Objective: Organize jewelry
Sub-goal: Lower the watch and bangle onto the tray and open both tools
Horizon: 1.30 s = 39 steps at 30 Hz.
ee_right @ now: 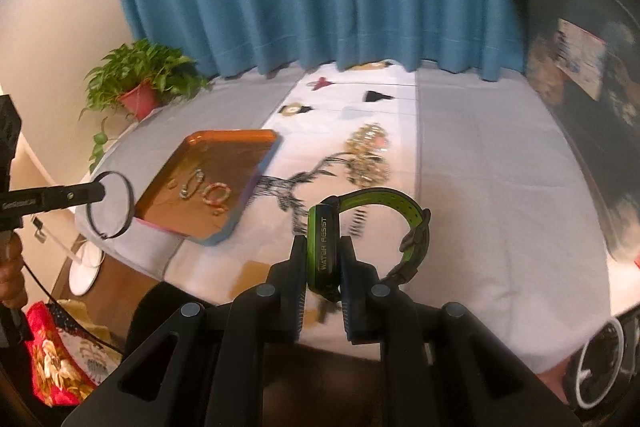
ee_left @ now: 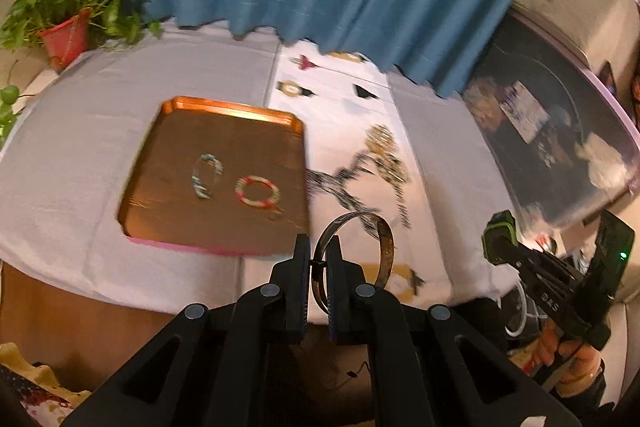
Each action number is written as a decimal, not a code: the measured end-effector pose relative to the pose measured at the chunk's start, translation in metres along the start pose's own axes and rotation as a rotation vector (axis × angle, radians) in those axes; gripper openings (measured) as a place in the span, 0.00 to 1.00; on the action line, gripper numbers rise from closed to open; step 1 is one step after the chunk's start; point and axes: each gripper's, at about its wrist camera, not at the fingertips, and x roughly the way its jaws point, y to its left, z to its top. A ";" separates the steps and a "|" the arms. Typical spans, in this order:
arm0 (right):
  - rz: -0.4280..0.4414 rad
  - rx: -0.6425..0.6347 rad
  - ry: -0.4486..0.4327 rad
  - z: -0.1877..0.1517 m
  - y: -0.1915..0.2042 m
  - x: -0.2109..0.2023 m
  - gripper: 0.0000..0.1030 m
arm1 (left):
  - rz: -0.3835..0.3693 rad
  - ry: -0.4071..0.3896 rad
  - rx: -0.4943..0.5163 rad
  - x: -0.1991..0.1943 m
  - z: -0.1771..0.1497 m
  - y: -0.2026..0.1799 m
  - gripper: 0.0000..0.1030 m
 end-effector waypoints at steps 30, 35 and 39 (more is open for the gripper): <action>0.138 -0.271 0.183 0.048 0.154 0.219 0.32 | 0.186 0.032 -0.214 0.129 0.062 0.150 0.78; 0.164 -0.272 0.079 0.043 0.150 0.166 0.71 | 0.235 -0.052 -0.166 0.099 0.051 0.140 0.97; 0.143 -0.258 0.028 0.020 0.137 0.110 0.72 | 0.344 -0.053 -0.116 0.064 0.018 0.117 0.97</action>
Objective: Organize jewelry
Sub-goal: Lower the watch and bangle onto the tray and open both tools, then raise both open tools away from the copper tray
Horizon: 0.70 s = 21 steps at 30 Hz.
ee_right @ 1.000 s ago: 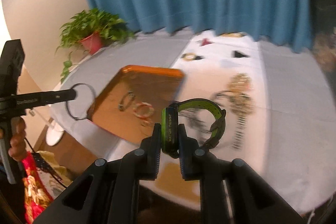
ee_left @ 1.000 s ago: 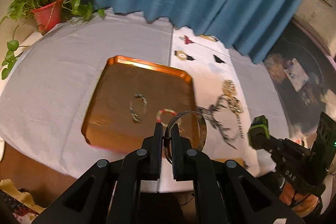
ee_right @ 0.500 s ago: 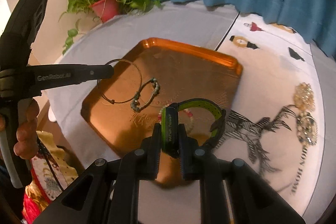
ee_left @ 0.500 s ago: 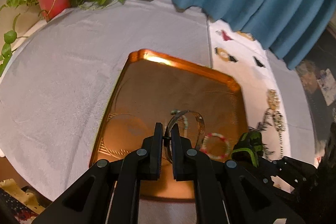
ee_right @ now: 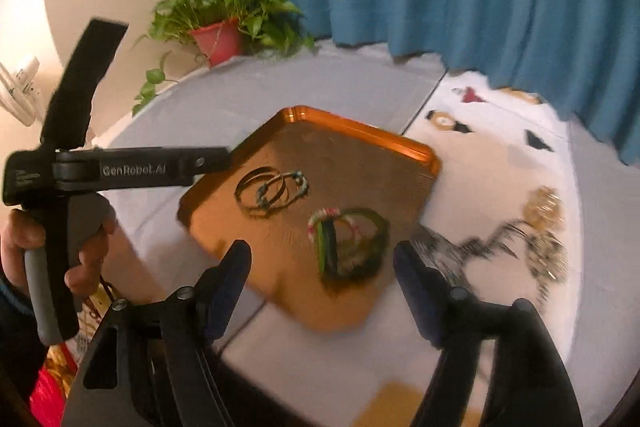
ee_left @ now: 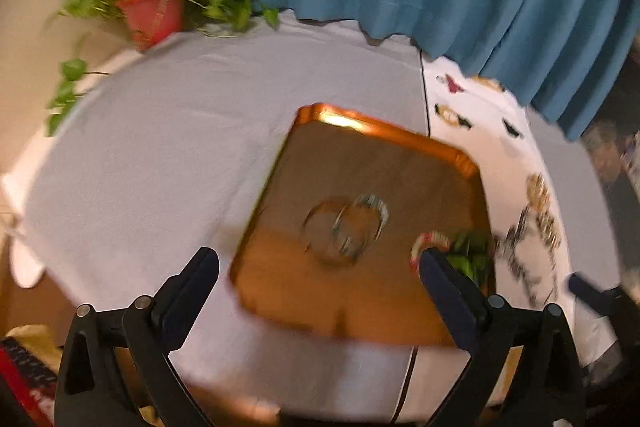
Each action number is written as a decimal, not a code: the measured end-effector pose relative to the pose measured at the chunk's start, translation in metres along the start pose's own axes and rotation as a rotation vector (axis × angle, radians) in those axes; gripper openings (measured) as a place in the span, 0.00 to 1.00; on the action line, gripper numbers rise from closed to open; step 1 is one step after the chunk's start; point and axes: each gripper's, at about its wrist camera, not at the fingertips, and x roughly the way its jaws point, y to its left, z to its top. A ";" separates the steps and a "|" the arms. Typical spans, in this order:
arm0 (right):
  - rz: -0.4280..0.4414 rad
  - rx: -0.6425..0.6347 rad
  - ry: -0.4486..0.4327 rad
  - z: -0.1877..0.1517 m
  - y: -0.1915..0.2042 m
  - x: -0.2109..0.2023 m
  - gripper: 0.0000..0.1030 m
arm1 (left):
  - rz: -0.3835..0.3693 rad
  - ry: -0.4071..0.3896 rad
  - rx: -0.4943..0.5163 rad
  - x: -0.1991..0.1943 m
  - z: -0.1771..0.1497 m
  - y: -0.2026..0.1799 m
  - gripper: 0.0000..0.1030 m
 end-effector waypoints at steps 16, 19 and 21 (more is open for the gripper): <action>-0.187 0.194 -0.204 -0.081 -0.022 -0.192 0.74 | 0.011 -0.049 0.163 -0.145 -0.096 -0.084 0.97; -0.199 0.202 -0.231 -0.094 -0.022 -0.213 0.76 | -0.008 -0.077 0.188 -0.167 -0.107 -0.096 0.97; -0.199 0.210 -0.243 -0.101 -0.023 -0.224 0.76 | -0.015 -0.100 0.205 -0.179 -0.115 -0.103 0.99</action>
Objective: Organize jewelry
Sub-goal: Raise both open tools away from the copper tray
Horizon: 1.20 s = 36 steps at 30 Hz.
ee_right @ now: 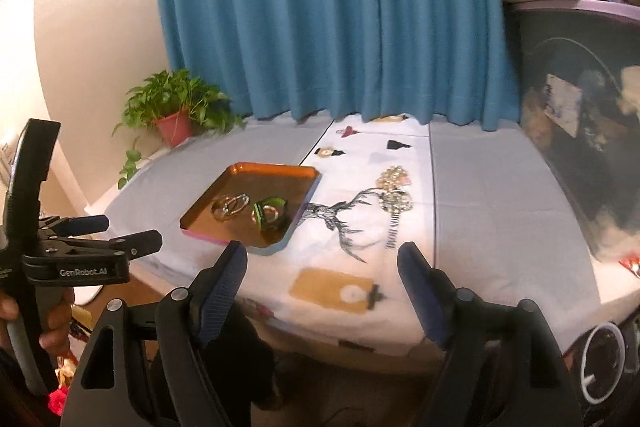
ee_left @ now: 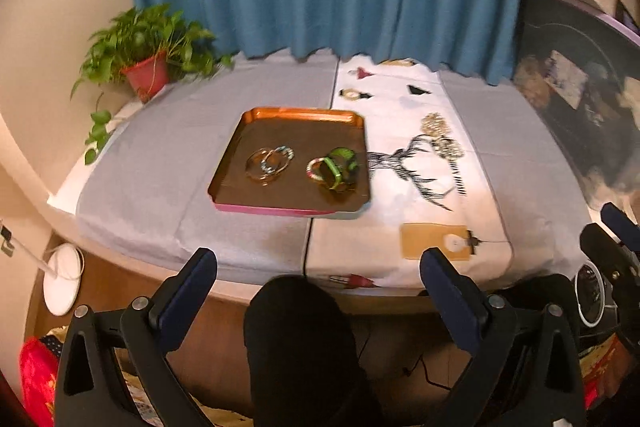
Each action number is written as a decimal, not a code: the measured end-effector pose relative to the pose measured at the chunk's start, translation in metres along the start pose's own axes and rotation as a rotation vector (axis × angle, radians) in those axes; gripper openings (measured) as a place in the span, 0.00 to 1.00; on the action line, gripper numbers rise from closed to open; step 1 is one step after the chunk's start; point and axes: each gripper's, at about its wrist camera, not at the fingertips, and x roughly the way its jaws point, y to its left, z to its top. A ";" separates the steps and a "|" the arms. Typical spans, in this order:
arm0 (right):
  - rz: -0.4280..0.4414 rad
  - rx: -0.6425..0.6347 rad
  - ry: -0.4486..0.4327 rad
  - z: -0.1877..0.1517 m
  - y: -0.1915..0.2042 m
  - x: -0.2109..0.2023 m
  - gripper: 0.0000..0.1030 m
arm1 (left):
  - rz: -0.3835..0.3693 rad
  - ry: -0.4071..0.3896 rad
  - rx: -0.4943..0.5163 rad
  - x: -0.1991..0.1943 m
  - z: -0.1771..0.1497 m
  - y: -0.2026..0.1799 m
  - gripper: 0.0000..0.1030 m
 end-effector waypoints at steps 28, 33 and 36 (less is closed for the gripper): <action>-0.006 0.046 -0.025 -0.013 -0.030 -0.028 0.77 | 0.008 -0.036 0.007 -0.033 0.000 -0.028 0.99; -0.028 0.074 -0.007 -0.016 -0.044 -0.018 0.77 | 0.014 -0.022 0.006 -0.025 0.004 -0.028 0.99; -0.037 0.095 0.006 -0.018 -0.054 -0.009 0.77 | 0.019 -0.011 -0.006 -0.017 0.005 -0.026 0.99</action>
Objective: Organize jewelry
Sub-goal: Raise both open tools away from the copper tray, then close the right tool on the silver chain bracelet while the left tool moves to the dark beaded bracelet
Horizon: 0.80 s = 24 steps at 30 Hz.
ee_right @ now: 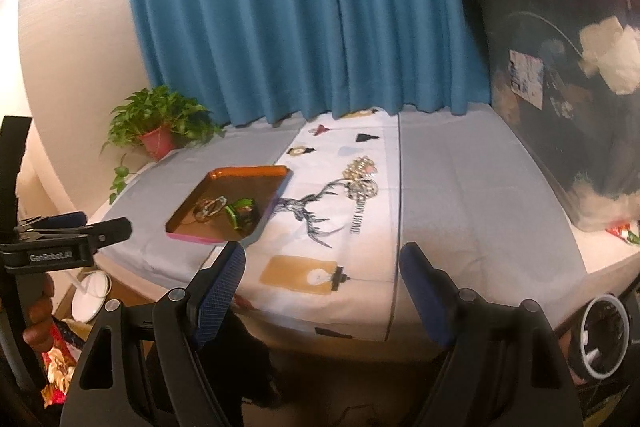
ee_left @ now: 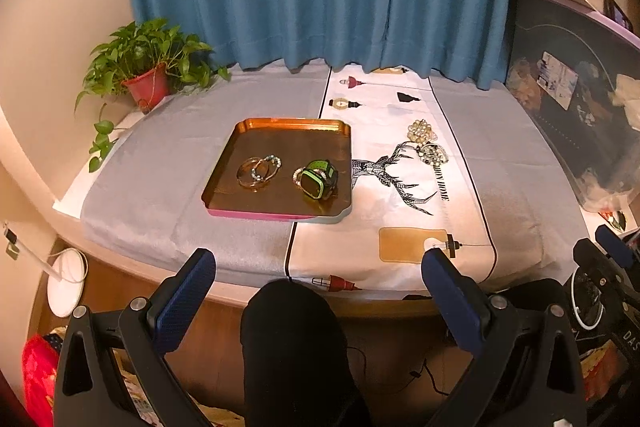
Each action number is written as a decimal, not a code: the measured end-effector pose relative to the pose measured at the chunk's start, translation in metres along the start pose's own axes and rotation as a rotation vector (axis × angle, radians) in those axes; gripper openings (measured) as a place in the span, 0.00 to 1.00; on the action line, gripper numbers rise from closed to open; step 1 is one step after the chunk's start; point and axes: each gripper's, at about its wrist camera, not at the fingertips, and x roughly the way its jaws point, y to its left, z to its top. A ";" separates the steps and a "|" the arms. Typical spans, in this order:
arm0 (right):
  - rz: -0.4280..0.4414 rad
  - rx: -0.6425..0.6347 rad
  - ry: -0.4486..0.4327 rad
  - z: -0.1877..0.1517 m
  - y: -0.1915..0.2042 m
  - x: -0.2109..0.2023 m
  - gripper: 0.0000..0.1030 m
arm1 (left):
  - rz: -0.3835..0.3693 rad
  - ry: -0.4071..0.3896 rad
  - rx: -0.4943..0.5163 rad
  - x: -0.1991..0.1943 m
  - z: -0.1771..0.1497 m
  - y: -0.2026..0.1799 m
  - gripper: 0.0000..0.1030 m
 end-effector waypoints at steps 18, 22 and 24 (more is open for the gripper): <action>-0.043 0.096 0.150 0.029 -0.080 0.178 0.73 | 0.017 0.159 0.000 0.124 0.025 -0.019 0.99; -0.041 0.095 0.186 0.049 -0.092 0.244 0.59 | 0.018 0.168 0.012 0.150 0.039 -0.025 0.99; -0.040 0.090 0.209 0.055 -0.095 0.271 0.49 | 0.027 0.169 0.019 0.162 0.046 -0.029 0.99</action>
